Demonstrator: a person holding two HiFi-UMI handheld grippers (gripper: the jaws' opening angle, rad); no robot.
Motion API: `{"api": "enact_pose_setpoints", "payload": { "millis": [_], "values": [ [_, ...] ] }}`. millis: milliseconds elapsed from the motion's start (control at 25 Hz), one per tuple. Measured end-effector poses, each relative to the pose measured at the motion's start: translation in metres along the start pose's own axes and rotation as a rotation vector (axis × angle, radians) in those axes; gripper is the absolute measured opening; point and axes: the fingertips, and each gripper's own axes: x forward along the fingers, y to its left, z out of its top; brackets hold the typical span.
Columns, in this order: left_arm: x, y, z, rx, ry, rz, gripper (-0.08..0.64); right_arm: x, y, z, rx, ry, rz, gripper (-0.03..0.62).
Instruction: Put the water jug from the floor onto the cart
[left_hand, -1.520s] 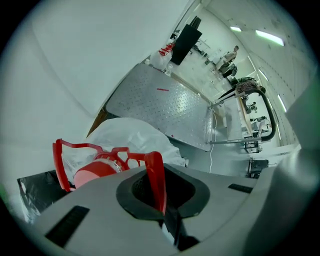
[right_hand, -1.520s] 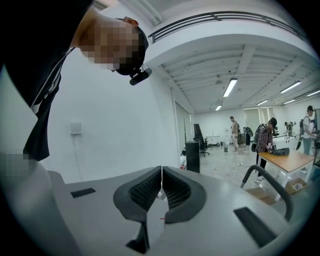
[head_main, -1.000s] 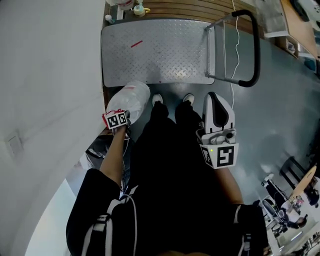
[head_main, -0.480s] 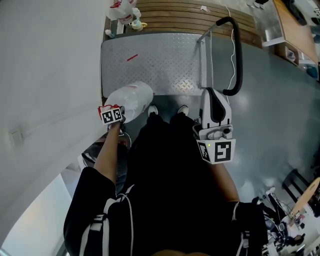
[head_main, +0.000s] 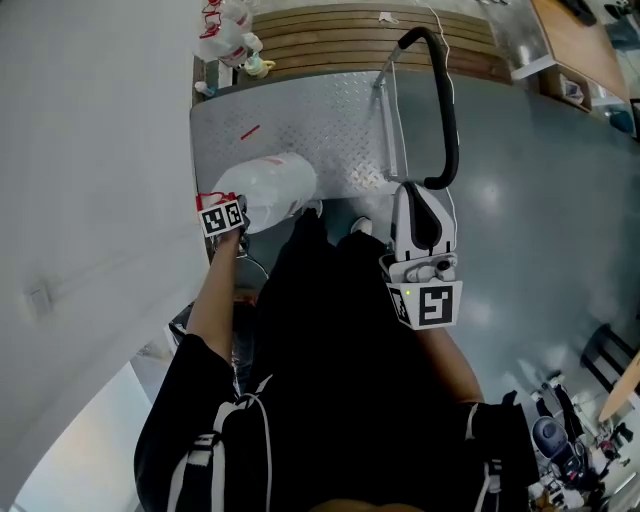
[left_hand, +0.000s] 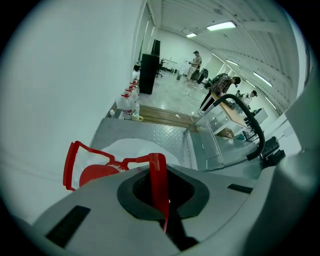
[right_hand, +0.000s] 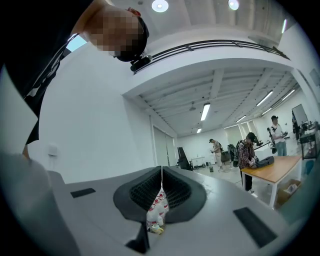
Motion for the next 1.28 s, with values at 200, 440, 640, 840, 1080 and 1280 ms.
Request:
{"api": "enact_pose_setpoints", "payload": {
  "millis": [200,440,640,840,1080,1280],
  "values": [
    [0.027,-0.019,0.038,0.062,0.021,-0.049,0.017,0.021,0.007,-0.008,-0.009,0.015,-0.012,0.020],
    [0.060,-0.038,0.060,0.111,0.080,-0.084,0.017,0.050,0.024,-0.015,0.007,0.043,-0.033,0.020],
    [0.092,-0.039,0.093,0.124,0.092,-0.078,0.017,0.084,0.043,-0.020,-0.105,0.070,-0.065,0.019],
    [0.119,-0.043,0.109,0.152,0.105,-0.114,0.017,0.097,0.052,-0.034,-0.140,0.120,-0.113,0.020],
    [0.146,-0.065,0.116,0.125,0.103,-0.237,0.017,0.105,0.059,-0.045,-0.149,0.165,-0.163,0.020],
    [0.161,-0.098,0.120,0.062,0.094,-0.388,0.017,0.095,0.060,-0.046,-0.170,0.187,-0.193,0.019]
  ]
}}
